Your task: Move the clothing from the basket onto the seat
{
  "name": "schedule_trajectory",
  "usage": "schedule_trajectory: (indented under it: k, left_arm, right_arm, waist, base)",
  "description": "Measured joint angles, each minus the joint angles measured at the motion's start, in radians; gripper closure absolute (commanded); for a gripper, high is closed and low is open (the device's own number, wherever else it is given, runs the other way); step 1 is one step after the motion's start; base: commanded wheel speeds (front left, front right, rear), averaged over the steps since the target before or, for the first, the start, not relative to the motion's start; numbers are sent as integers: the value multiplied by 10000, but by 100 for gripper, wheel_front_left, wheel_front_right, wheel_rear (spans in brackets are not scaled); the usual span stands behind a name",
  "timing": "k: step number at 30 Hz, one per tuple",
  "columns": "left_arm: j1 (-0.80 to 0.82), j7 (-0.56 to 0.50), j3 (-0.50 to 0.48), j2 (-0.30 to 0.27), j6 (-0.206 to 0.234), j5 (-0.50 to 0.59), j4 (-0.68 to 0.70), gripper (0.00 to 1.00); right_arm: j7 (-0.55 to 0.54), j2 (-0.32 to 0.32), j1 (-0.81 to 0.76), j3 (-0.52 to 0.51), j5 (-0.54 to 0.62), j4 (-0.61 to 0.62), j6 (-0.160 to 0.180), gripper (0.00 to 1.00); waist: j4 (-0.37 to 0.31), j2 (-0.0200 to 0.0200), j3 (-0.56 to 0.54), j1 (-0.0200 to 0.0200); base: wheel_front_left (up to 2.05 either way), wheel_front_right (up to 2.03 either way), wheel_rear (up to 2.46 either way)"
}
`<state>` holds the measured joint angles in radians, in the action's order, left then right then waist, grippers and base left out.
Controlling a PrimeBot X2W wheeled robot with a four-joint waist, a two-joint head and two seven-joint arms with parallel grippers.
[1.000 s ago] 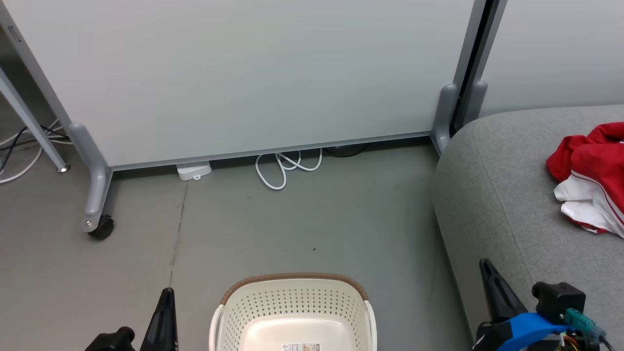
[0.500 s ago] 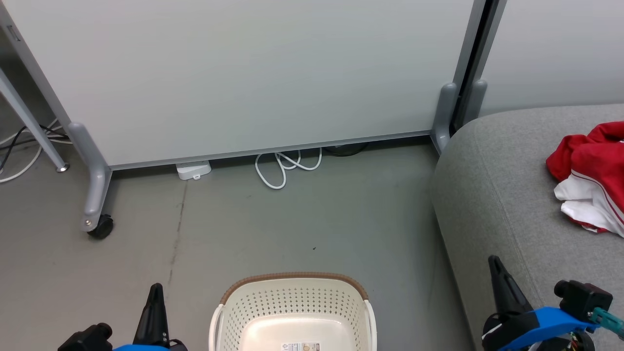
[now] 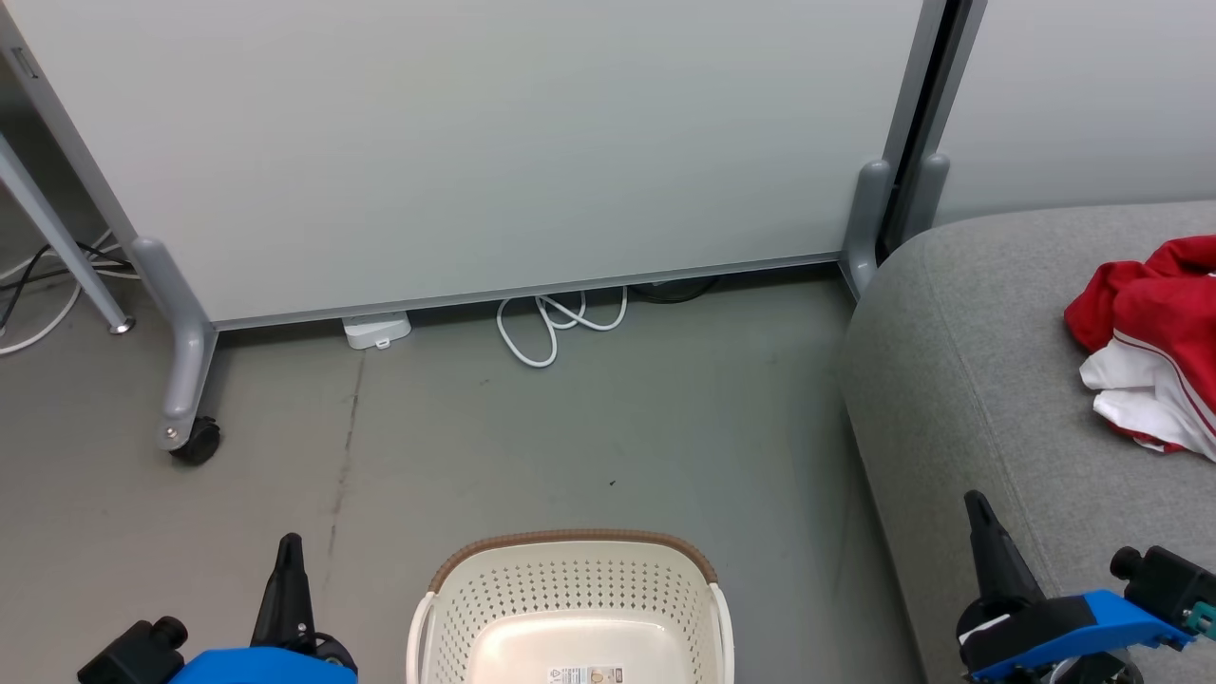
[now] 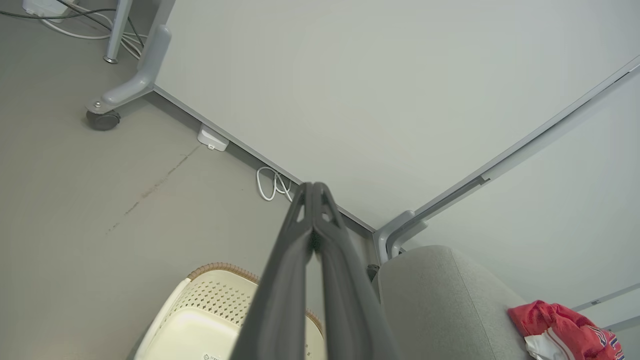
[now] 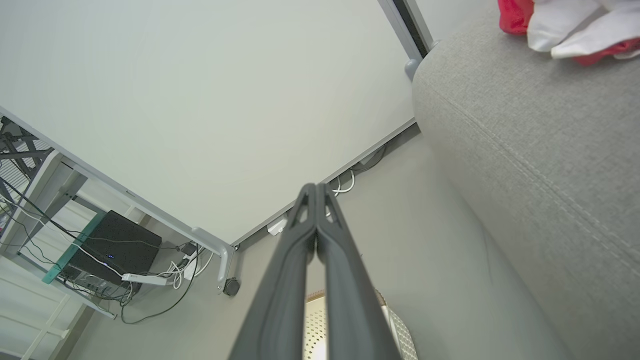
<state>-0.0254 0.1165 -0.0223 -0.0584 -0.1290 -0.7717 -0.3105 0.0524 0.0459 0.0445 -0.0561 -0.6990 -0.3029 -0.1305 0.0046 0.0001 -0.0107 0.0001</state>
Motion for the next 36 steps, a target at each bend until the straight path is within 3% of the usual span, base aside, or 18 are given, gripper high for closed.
schedule_trajectory:
  k: [36]
  left_arm:
    - [632, -1095, -437, 33, 0, -4015, 311, 100]
  right_arm:
    - [-792, 2, 272, -274, -4372, 265, 2, 100]
  waist:
    - [-18, 0, 52, -1]
  base:
    - [0, 0, 0]
